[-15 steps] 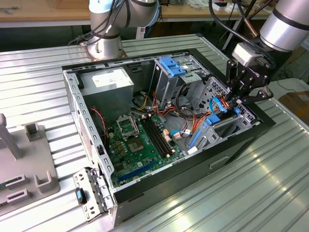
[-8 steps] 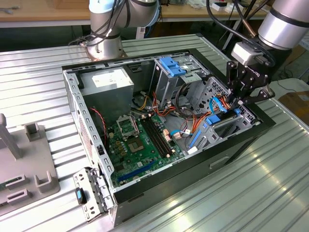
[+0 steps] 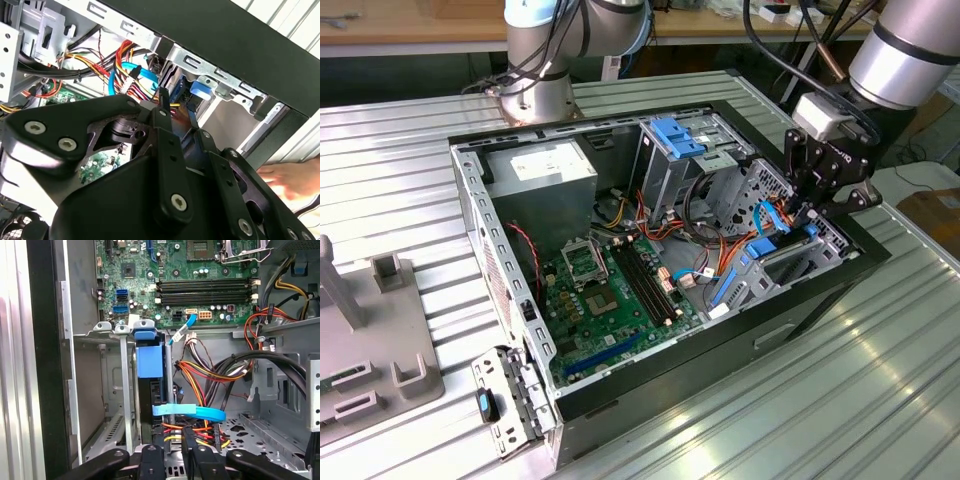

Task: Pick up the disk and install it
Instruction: 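Insert the second disk wire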

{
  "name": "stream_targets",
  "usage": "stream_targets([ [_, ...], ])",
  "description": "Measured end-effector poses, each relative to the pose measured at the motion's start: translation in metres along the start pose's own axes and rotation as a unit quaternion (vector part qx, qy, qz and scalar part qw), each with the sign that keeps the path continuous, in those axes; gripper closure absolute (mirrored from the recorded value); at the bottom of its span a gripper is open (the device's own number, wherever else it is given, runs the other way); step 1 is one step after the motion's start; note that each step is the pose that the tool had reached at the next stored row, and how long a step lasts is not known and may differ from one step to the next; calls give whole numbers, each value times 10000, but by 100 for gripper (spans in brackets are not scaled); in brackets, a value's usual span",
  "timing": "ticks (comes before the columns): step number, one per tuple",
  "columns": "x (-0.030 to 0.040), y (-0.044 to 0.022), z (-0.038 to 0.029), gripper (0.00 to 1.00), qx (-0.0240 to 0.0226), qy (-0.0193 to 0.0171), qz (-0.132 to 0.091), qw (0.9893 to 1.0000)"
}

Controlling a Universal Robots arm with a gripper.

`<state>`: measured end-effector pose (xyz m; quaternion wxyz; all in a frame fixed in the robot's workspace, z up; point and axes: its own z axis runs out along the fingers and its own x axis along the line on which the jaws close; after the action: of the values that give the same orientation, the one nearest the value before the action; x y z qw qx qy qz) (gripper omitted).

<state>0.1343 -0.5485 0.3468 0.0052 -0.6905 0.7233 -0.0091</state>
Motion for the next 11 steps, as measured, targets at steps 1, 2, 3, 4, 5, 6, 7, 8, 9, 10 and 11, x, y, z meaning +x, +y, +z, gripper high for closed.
stream_targets([
  [1, 0, 10, 4, 71, 0, -15, 0, 10000],
  [2, 1, 16, 5, 71, -1, -19, 1, 10000],
  [3, 1, 22, 16, 71, -1, -29, 1, 10000],
  [4, 1, 23, 18, 71, -1, -27, 2, 10000],
  [5, 2, 23, 19, 71, -1, -28, 2, 10000],
  [6, 1, 23, 25, 71, -1, -29, 3, 10000],
  [7, 1, 24, 29, 71, -1, -27, 3, 10000],
  [8, 2, 24, 30, 71, -1, -28, 3, 10000],
  [9, 1, 24, 30, 71, -1, -29, 3, 10000],
  [10, 1, 24, 31, 71, -1, -29, 3, 10000],
  [11, 1, 24, 31, 71, -1, -29, 3, 10000],
])
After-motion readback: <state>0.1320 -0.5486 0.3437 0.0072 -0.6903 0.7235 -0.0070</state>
